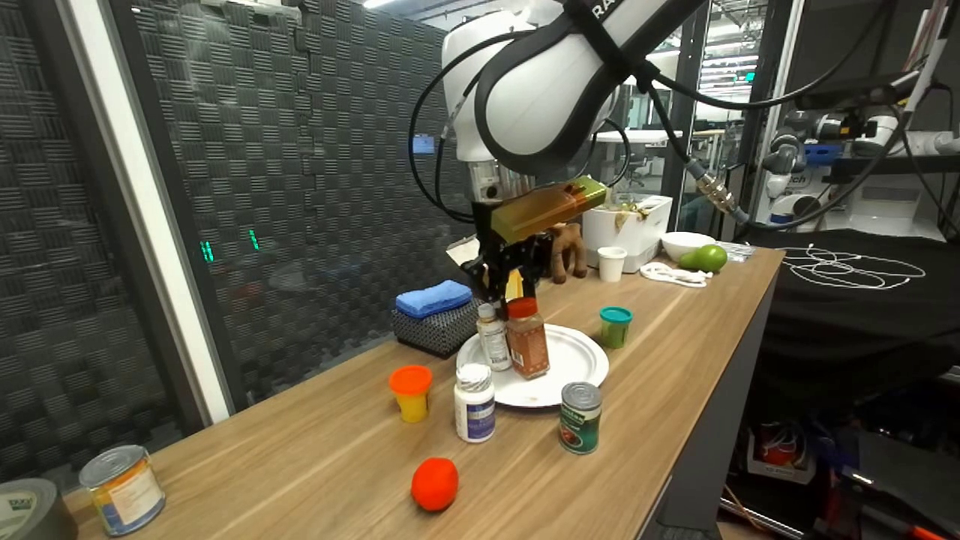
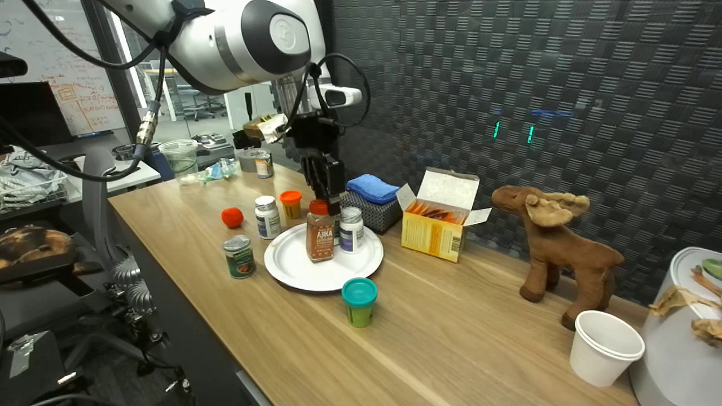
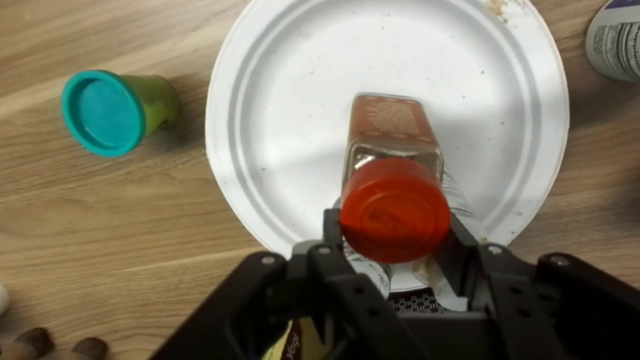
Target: Pick up all the objects surrounding the white plate and arrange them on the plate
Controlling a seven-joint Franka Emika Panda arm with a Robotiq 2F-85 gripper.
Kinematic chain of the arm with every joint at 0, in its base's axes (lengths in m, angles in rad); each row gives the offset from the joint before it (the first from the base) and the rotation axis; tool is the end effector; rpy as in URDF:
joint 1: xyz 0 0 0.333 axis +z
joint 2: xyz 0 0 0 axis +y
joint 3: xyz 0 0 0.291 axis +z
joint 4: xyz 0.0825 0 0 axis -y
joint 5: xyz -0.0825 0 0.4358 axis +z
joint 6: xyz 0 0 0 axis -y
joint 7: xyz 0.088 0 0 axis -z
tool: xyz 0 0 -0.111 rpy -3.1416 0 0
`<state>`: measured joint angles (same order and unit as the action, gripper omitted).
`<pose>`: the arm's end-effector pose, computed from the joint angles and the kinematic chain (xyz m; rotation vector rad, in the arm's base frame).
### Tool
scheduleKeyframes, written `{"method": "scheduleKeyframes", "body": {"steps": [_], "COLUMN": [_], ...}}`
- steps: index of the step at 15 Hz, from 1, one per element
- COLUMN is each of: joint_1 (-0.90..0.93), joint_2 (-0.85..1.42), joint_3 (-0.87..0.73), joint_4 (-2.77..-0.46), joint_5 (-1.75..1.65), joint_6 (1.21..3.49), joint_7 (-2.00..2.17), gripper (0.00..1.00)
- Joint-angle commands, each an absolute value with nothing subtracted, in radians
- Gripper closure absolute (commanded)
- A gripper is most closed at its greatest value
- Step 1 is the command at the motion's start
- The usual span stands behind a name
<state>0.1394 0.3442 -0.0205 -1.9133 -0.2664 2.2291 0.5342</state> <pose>0.6472 0.0686 0.2542 2.9057 -0.3615 0.0616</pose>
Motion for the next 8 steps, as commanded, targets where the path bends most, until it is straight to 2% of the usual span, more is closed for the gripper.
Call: {"method": "scheduleKeyframes", "body": {"steps": [1,4,5,6,8], "joint_1": [0.157,0.166,0.169,0.172,0.173], "joint_2": [0.338,0.32,0.314,0.307,0.286], "joint_3": [-0.037,-0.051,-0.057,-0.062,-0.069], "joint_4": [-1.912,-1.942,-1.951,-1.962,-1.992], "joint_5": [-0.282,-0.323,-0.341,-0.361,-0.392], "joint_6": [2.254,2.289,2.301,2.316,2.347], "joint_7": [0.564,0.585,0.596,0.609,0.632], "gripper": [0.77,0.77,0.27,0.26,0.12]}}
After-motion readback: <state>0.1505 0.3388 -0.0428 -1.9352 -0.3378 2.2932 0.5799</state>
